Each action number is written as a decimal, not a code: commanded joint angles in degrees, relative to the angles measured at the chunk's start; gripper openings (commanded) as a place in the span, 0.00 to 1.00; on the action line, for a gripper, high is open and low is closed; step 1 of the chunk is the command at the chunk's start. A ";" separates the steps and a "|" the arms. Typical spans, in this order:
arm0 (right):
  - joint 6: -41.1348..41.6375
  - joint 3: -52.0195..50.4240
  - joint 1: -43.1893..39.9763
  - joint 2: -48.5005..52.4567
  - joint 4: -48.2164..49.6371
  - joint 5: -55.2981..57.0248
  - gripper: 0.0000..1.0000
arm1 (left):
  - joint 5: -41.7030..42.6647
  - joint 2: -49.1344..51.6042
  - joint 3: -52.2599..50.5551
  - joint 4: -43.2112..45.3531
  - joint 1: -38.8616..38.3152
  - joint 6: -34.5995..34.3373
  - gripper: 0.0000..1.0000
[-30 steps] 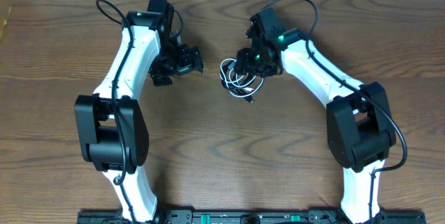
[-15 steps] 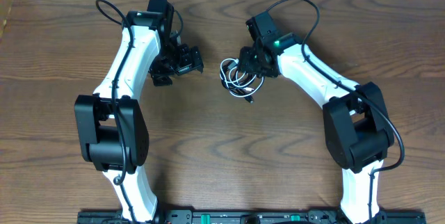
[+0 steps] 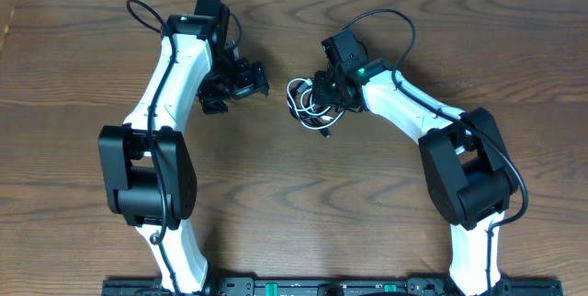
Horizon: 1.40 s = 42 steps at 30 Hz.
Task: Untangle cables
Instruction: 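Grasp the cable bundle with the right gripper, then lift and pull the bundle rightward with the right gripper, loosening loops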
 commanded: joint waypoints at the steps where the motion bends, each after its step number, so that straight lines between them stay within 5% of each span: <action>1: 0.37 -0.66 0.37 0.52 0.09 0.09 0.19 | -0.57 0.83 -0.28 -0.37 -0.07 -0.07 0.98; 8: -0.72 -0.66 0.90 0.52 -0.42 0.02 0.02 | -0.57 0.83 -0.28 -0.37 -0.07 -0.07 0.98; 20: -6.01 -0.57 -0.96 -8.57 -1.79 -16.59 0.01 | -0.57 0.83 -0.28 -0.37 -0.07 -0.07 0.98; 23: -6.03 -0.57 -0.57 -10.82 -3.93 -8.72 0.12 | -0.57 0.83 -0.28 -0.37 -0.07 -0.07 0.98; 25: -6.01 -0.70 0.04 -9.88 -5.35 -3.91 0.34 | -0.57 0.83 -0.28 -0.37 -0.07 -0.07 0.98; 39: -1.16 -0.70 0.68 1.75 -0.52 -6.49 0.32 | -0.57 0.83 -0.28 -0.37 -0.07 -0.07 0.98; 42: -1.11 -0.70 0.68 1.75 -0.37 -5.35 0.24 | -0.57 0.83 -0.28 -0.37 -0.07 -0.07 0.98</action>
